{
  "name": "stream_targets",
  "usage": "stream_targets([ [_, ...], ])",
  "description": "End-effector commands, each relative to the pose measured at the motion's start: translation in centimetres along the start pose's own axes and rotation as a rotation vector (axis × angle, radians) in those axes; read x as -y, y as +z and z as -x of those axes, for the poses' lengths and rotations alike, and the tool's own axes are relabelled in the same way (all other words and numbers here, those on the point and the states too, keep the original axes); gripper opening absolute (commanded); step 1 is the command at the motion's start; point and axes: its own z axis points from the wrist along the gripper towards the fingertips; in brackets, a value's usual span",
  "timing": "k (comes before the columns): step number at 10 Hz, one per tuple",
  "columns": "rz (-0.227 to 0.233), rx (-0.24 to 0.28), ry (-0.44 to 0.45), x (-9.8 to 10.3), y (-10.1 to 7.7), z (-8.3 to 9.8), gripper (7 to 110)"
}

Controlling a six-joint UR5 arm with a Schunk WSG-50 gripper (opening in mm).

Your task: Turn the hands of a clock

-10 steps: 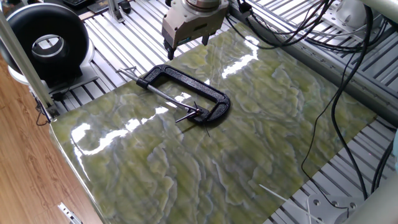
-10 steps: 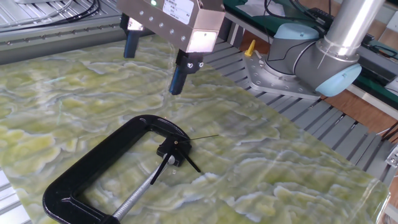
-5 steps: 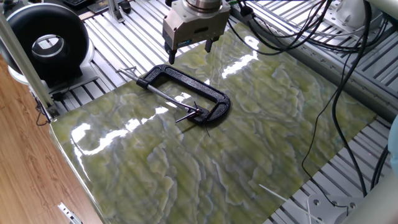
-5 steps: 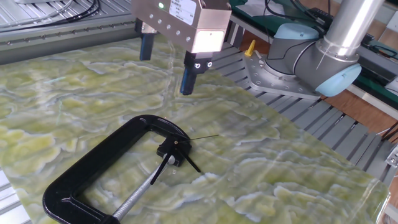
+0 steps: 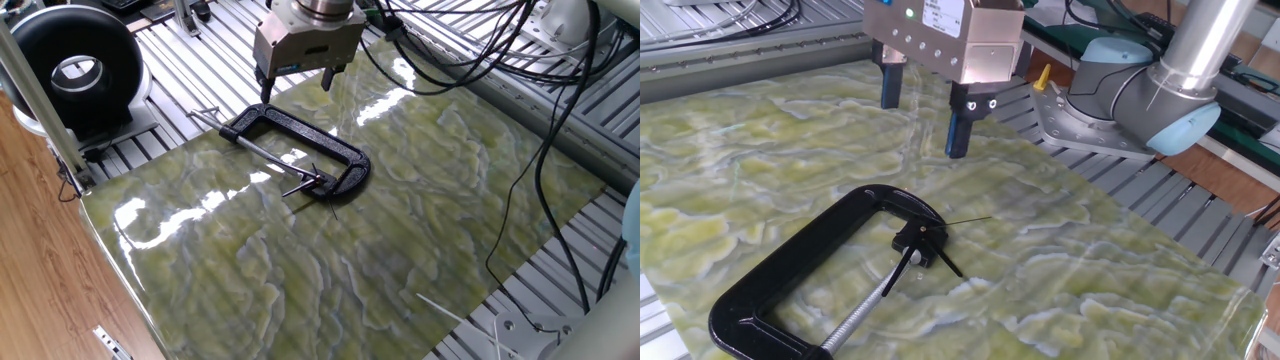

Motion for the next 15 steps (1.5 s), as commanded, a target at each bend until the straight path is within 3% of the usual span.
stream_targets([
  [1, 0.012, 0.007, 0.020, -0.5, 1.4, 0.4, 7],
  [3, -0.011, 0.016, 0.009, -0.2, 2.3, 1.1, 7],
  [5, -0.029, 0.005, 0.005, 0.2, 1.0, 1.5, 7],
  [7, 0.022, -0.010, 0.004, -0.9, 1.2, 1.4, 7],
  [8, 0.062, -0.003, 0.003, -1.7, 2.5, 1.7, 7],
  [9, 0.072, 0.009, -0.007, -1.6, 3.4, 2.2, 7],
  [11, 0.021, 0.009, -0.011, -0.2, 3.3, 2.5, 7],
  [12, -0.045, 0.010, -0.010, 1.4, 3.3, 2.5, 7],
  [13, -0.075, -0.005, -0.013, 2.2, 3.3, 2.2, 7],
  [15, -0.036, -0.039, -0.080, 1.2, 3.3, 1.3, 7],
])
